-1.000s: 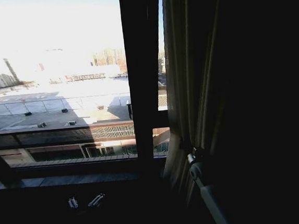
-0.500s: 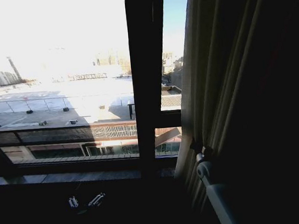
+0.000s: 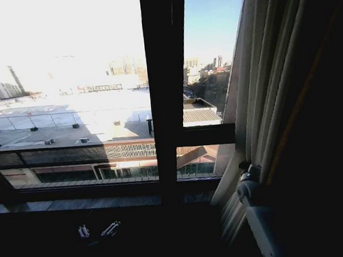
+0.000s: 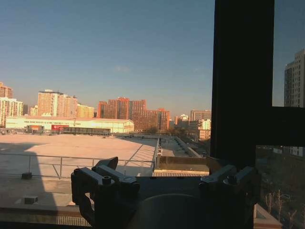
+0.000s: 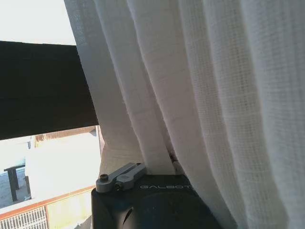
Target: Open the curtains by pulling them apart, changing their state from closed to fully open.
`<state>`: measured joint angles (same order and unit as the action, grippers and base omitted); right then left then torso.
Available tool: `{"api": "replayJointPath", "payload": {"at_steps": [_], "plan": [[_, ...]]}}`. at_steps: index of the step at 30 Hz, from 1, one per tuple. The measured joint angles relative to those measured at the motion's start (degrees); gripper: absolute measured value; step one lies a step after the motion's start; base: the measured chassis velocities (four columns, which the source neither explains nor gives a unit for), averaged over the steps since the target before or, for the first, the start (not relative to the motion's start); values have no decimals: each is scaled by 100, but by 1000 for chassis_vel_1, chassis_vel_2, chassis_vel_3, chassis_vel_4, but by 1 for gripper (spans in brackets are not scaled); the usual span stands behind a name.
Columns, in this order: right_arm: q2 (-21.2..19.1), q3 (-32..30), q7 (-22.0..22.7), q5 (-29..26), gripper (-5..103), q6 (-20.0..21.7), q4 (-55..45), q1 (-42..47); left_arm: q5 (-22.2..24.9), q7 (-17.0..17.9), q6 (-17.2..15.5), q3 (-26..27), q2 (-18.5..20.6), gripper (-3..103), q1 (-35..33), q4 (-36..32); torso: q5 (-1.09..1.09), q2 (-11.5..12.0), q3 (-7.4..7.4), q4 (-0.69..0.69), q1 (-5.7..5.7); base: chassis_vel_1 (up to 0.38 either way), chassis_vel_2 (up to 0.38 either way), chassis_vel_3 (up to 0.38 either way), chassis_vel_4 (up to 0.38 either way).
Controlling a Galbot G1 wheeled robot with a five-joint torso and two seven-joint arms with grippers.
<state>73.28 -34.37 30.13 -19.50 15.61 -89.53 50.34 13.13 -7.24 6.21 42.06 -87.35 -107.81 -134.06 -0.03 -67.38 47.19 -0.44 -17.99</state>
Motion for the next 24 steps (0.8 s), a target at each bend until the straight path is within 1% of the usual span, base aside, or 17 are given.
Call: {"api": "replayJointPath", "payload": {"at_steps": [1, 2, 5, 6, 7, 8, 10, 11, 14, 15, 16, 17, 19, 20, 22, 23, 24], "plan": [[-9, 20, -19, -15, -1, 14, -70, 31, 9, 0, 0, 2, 5, 100, 4, 0, -3, 1, 1, -1, 0, 0, 0, 0, 0], [-17, 39, -69, -46, 9, 20, -138, 58, 13, 0, 0, 3, 6, 100, 11, -1, -2, 1, 1, -1, -1, 0, 0, 0, 0], [-60, 99, -310, -179, 9, 84, -447, 196, 34, -1, -1, 6, 8, 100, 23, -2, 0, 1, 1, 0, -1, 0, 0, 0, 0], [-90, 137, -508, -231, 20, 148, -665, 319, 54, -1, -7, 11, 9, 100, 32, -5, 1, 0, 1, 1, -1, 0, 0, 0, 0], [-137, 190, -807, -256, 20, 239, -972, 508, 74, 0, -19, 23, 13, 100, 44, -6, 2, 0, 0, 0, 0, 0, 0, 0, 0], [-159, 220, -927, -262, 31, 276, -1114, 601, 82, -1, -25, 27, 16, 100, 51, -6, 3, 0, 0, 0, 0, 0, 0, 0, 0], [-199, 285, -1111, -265, 31, 351, -1381, 789, 95, 0, -35, 32, 24, 100, 63, -7, 3, 0, 0, 0, 0, 0, 0, 0, 0], [-249, 388, -1297, -266, 41, 448, -1709, 1062, 105, 1, -73, 37, 34, 100, 95, -7, 3, 0, 0, 0, 0, 0, 0, 0, 0], [-288, 508, -1403, -262, 41, 513, -2086, 1402, 110, 0, -128, 30, 50, 100, 150, -7, 2, 0, -1, 1, 0, 0, 0, 0, 0], [-295, 536, -1422, -260, 52, 527, -2183, 1492, 111, 2, -142, 27, 53, 100, 170, -6, 3, 0, 0, 1, 0, 0, 0, 0, 0], [-307, 589, -1457, -252, 52, 564, -2376, 1688, 112, 2, -179, 17, 61, 100, 207, -1, 2, 0, 0, 0, 0, 0, 0, 0, 0], [-322, 650, -1481, -227, 63, 594, -2633, 1933, 112, 2, -243, 4, 66, 100, 273, 9, 2, 0, 0, -1, 0, 0, 0, 0, 0], [-328, 692, -1488, -191, 63, 607, -2783, 2069, 112, 11, -300, 1, 66, 100, 312, 10, 2, 0, 0, -1, 0, 0, 0, 0, 0], [-330, 739, -1492, -116, 74, 614, -2959, 2218, 112, 22, -390, -2, 66, 100, 362, 10, 2, 0, 0, -1, 0, 0, 0, 0, 0], [-327, 763, -1492, -54, 74, 621, -3104, 2328, 112, 29, -449, -2, 65, 100, 394, 3, 3, -1, -1, 0, 0, 0, 0, 0, 0], [-314, 771, -1492, -11, 85, 655, -3243, 2408, 111, 33, -502, 0, 70, 100, 410, -10, 3, 0, -1, 0, 0, 0, 0, 0, 0], [-304, 775, -1495, 9, 85, 680, -3333, 2456, 112, 33, -534, 3, 80, 100, 414, -20, 3, 0, -1, 0, 0, 0, 0, 0, 0]]}}
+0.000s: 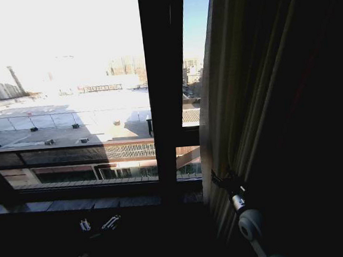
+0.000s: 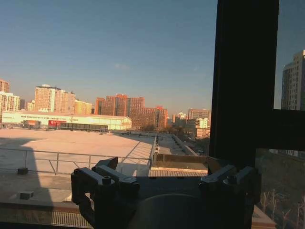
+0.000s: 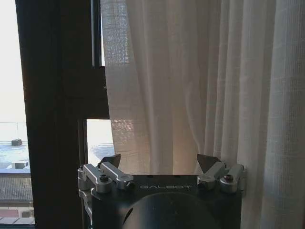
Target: Open the curtains by pulling them apart, changing their state from closed to fully open.
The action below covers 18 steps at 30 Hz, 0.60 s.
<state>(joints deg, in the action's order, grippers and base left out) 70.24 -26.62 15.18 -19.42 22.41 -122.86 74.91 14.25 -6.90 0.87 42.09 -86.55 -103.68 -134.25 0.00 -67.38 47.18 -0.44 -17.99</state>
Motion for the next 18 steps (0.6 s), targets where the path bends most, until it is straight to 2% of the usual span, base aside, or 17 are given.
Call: {"api": "replayJointPath", "payload": {"at_steps": [2, 3, 5, 6, 10, 18], "plan": [[8, 4, -4, 21, 85, 22, -57, 32, 2, 1, -15, 5, 8, 100, 1, -1, 0, 0, 0, 0, 0, 0, 0, 0, 0], [16, 19, -11, 92, 95, 49, -114, 72, 6, 1, -20, 15, 19, 100, 5, 0, 0, 0, 0, 0, 0, 0, 0, 0, 0], [25, 49, -23, 222, 95, 56, -138, 110, 12, 1, -20, 22, 23, 100, 10, 9, -1, 0, 0, 0, 0, 0, 0, 0, 0], [37, 80, -29, 351, 100, 56, -140, 137, 16, 1, -20, 24, 23, 100, 13, 24, -1, 0, 0, 0, 0, 0, 0, 0, 0], [87, 205, -26, 570, 100, 29, -140, 174, 22, 2, -7, 22, 21, 100, 6, 43, -1, 0, 0, 0, 0, 0, 0, 0, 0], [114, 389, 1, 629, 100, -12, -118, 175, 30, 0, 16, 36, 15, 100, -16, 0, -1, 0, 1, 0, 0, 44, 34, -39, -44]]}}
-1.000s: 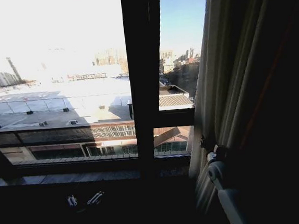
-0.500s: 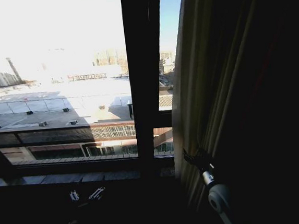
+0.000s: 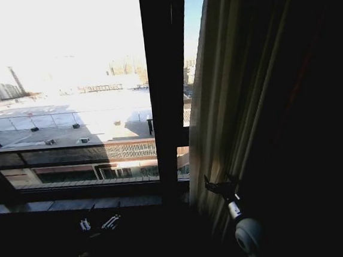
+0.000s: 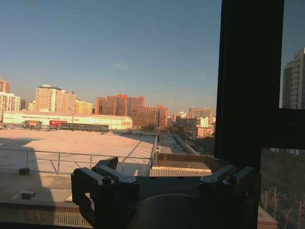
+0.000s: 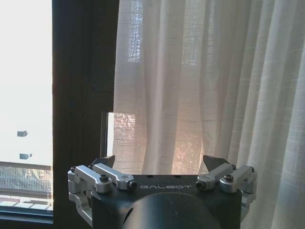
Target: Open the curtains by pulling them apart, changing their state from closed to fully open.
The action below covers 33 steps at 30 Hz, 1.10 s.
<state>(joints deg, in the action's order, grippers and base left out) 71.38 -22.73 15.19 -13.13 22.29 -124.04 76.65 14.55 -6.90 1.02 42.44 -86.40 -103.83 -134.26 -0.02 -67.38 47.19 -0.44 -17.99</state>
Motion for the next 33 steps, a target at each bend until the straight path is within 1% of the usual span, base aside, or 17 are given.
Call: {"api": "replayJointPath", "payload": {"at_steps": [7, 11, 14, 23, 26, 33], "plan": [[9, 68, 3, 89, 100, -12, 23, -5, 2, -1, 62, 12, -20, 100, -41, -28, 0, 0, 0, 0, 0, 171, 175, -167, -189], [10, 112, 3, 118, 100, -16, 22, -20, 3, -1, 101, 15, -26, 100, -66, -21, 2, 0, 0, 2, 1, 273, 266, -265, -267], [10, 154, 10, 136, 100, -19, 14, -13, 1, -1, 115, 6, -37, 100, -74, -14, 1, 0, 0, -1, 1, 302, 324, -323, -305], [-1, 270, 12, 247, 100, -54, 34, -9, -11, -7, 122, -1, -53, 100, -85, -23, 1, 0, 0, 1, 0, 327, 345, -333, -355], [2, 310, 3, 343, 100, -150, 82, 3, -11, -7, 123, 5, -58, 100, -108, -46, 1, 0, 0, 0, 1, 373, 370, -384, -366], [-4, 330, -10, 366, 100, -189, 117, 19, -13, -9, 134, 2, -82, 100, -148, -51, 1, 0, 0, 0, 0, 366, 369, -368, -355]]}}
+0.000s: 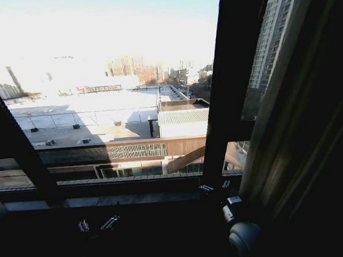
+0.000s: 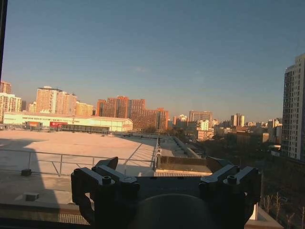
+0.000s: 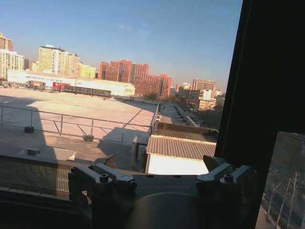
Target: Open the curtains by pulling them apart, changing their state from closed to fully open.
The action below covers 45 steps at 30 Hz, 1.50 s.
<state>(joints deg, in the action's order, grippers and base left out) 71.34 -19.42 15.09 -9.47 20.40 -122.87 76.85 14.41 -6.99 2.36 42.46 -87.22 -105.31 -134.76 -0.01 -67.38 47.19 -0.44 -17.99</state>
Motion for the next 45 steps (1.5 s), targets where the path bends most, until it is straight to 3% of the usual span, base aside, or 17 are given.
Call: {"api": "replayJointPath", "payload": {"at_steps": [45], "plan": [[12, 4, -208, 239, 100, -190, 108, 106, -13, -24, 349, 27, -15, 100, -169, 65, -3, 0, 0, 0, 0, 352, 356, -352, -351]]}}
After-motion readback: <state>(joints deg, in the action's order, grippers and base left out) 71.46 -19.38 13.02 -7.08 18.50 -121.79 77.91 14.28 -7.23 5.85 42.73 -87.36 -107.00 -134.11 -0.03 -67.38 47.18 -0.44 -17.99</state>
